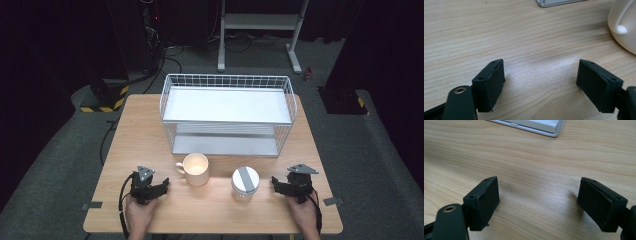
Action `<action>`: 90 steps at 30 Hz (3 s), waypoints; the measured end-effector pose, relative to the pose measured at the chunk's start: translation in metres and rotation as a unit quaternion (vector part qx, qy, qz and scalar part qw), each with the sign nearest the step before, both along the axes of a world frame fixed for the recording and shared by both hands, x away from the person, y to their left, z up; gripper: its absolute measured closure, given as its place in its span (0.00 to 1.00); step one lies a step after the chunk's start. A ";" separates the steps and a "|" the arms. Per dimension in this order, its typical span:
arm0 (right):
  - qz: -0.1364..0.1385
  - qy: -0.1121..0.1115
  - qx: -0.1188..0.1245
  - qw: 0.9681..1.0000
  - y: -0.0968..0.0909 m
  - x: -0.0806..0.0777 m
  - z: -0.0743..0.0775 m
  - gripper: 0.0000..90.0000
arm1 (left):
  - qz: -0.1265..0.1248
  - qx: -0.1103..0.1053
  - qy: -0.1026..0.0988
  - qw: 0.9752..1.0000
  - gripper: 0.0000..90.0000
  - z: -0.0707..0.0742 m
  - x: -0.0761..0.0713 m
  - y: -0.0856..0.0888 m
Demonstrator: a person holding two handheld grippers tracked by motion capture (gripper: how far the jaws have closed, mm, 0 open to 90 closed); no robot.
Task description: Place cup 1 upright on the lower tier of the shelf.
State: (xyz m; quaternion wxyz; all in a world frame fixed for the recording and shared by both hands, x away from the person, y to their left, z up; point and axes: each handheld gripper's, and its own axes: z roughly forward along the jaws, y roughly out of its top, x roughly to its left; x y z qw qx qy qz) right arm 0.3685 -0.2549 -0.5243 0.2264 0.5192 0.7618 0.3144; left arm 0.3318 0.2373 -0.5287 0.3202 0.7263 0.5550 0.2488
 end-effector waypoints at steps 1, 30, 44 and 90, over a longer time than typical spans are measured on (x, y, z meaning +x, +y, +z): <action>0.000 0.000 0.000 1.000 0.000 0.000 0.000 0.19 | 0.000 0.000 0.000 1.000 0.25 0.000 0.000 0.000; 0.000 0.002 0.002 1.000 -0.001 -0.001 0.000 0.18 | -0.001 0.001 0.001 1.000 0.25 0.000 0.000 0.000; 0.010 0.003 0.021 1.000 -0.003 -0.008 0.001 0.15 | -0.001 0.001 0.001 1.000 0.25 0.000 0.000 0.000; 0.142 -0.025 0.051 0.988 0.035 -0.065 0.018 0.15 | 0.005 0.003 0.007 1.000 0.17 0.000 0.002 0.000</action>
